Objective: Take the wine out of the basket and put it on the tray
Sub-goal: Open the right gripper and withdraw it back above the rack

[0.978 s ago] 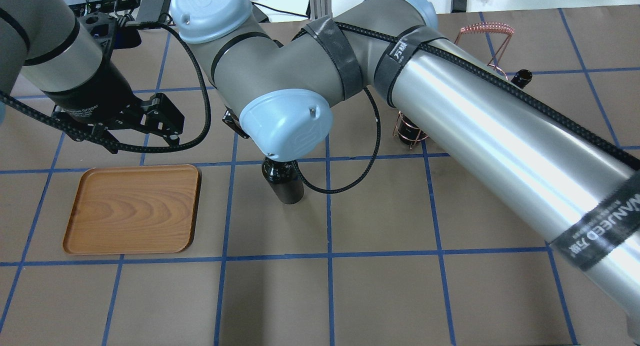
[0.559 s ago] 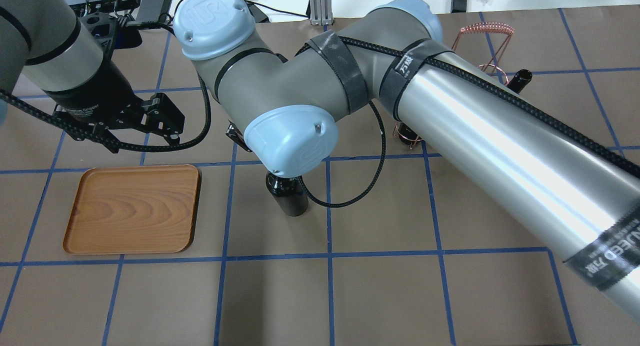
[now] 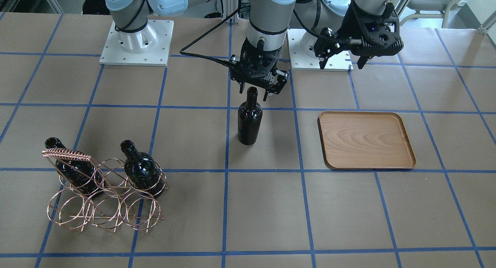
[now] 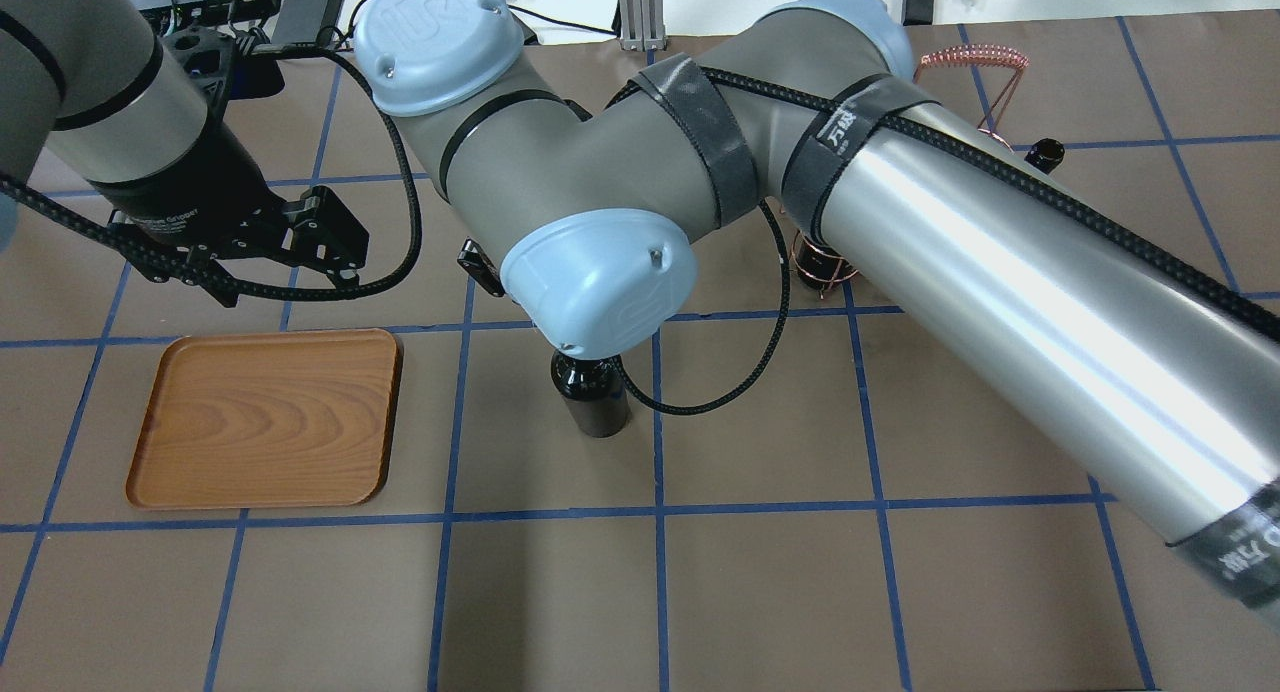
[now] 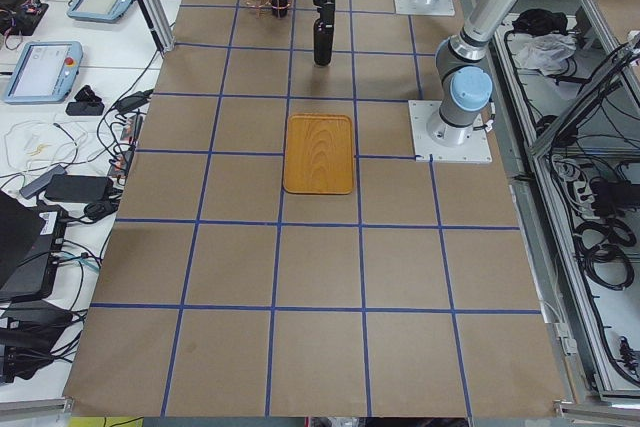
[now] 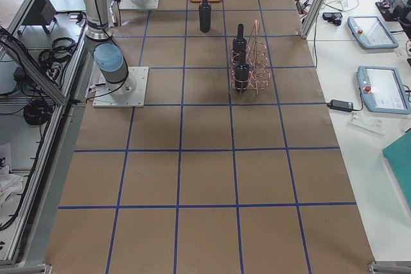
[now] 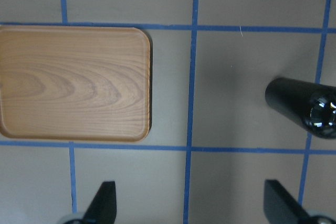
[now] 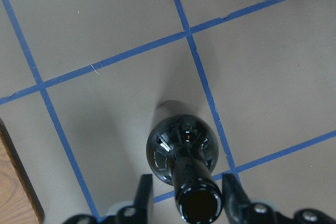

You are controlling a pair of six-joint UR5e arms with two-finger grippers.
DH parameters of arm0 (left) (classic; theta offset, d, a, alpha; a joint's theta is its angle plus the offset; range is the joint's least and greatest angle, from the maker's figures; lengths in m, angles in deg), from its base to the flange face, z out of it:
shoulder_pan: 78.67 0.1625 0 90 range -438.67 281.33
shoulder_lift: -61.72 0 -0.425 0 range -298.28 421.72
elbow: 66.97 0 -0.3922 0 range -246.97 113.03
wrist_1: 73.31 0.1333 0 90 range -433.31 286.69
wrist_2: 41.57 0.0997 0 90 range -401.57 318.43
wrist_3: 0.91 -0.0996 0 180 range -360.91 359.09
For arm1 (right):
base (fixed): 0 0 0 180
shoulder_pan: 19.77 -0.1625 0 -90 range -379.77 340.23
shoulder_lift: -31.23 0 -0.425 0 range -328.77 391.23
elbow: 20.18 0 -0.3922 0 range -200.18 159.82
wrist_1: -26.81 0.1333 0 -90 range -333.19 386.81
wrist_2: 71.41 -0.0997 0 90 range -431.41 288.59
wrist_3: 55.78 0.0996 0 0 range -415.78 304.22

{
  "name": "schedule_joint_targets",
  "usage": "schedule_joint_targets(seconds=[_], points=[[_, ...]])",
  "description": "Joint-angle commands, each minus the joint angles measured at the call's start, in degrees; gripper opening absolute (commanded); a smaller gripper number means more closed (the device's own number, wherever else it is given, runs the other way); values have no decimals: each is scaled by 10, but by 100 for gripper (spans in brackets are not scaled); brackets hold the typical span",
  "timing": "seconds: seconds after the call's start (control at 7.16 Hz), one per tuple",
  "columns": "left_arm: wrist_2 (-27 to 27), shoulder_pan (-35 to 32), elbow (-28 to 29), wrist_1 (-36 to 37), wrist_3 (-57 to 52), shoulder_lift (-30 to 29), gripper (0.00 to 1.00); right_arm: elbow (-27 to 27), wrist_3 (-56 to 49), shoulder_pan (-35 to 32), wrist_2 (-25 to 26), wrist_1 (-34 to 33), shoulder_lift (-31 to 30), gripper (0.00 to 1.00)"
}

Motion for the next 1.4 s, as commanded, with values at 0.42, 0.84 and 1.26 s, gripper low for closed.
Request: schedule_joint_targets(seconds=[0.42, 0.84, 1.26], points=[[-1, 10, 9, 4, 1, 0, 100, 1, -277, 136, 38, 10, -82, 100], [-9, -3, 8, 12, 10, -11, 100, 2, -484, 229, 37, 44, -117, 100], [-10, -102, 8, 64, 54, -38, 100, 1, -540, 299, -29, 66, -138, 100]])
